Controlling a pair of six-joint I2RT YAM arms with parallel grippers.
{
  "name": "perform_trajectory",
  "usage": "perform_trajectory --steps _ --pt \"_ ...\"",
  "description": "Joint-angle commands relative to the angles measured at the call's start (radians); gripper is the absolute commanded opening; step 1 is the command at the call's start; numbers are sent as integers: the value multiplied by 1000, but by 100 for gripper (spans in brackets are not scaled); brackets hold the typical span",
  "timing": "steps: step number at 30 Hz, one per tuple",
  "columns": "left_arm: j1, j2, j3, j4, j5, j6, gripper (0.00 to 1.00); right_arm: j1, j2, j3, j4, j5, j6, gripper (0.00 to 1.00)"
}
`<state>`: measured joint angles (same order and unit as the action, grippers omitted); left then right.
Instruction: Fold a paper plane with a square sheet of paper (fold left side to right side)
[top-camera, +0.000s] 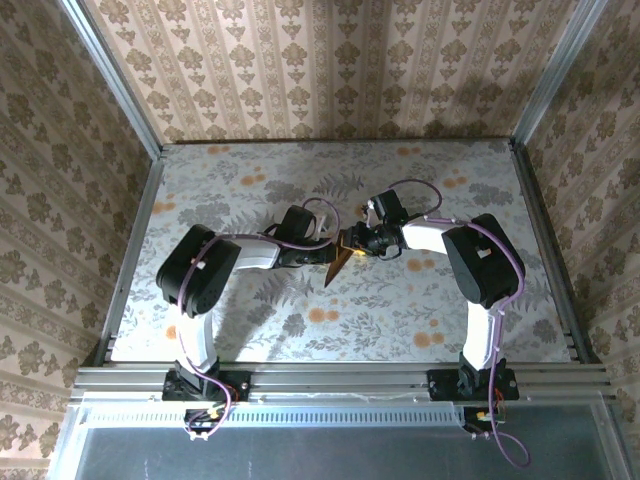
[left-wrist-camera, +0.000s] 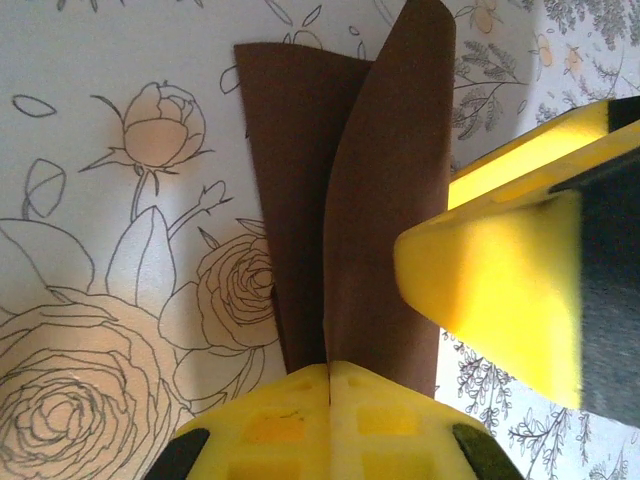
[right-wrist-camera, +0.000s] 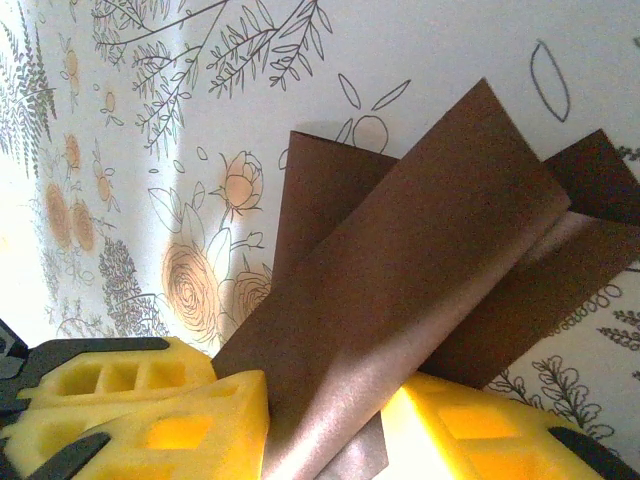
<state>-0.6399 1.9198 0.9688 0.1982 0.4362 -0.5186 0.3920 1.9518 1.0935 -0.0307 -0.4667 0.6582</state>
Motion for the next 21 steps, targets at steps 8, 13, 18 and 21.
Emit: perform_trajectory --steps 8,13,18,21 --pt "5 14 3 -36 22 22 0 6 47 7 -92 60 -27 38" --pt "3 12 -8 -43 25 20 0 5 47 9 -92 56 -29 38" --pt "3 24 -11 -65 10 24 0 5 36 3 -79 38 -22 39" --pt "4 36 -13 -78 3 25 0 2 18 -9 -54 22 -8 39"
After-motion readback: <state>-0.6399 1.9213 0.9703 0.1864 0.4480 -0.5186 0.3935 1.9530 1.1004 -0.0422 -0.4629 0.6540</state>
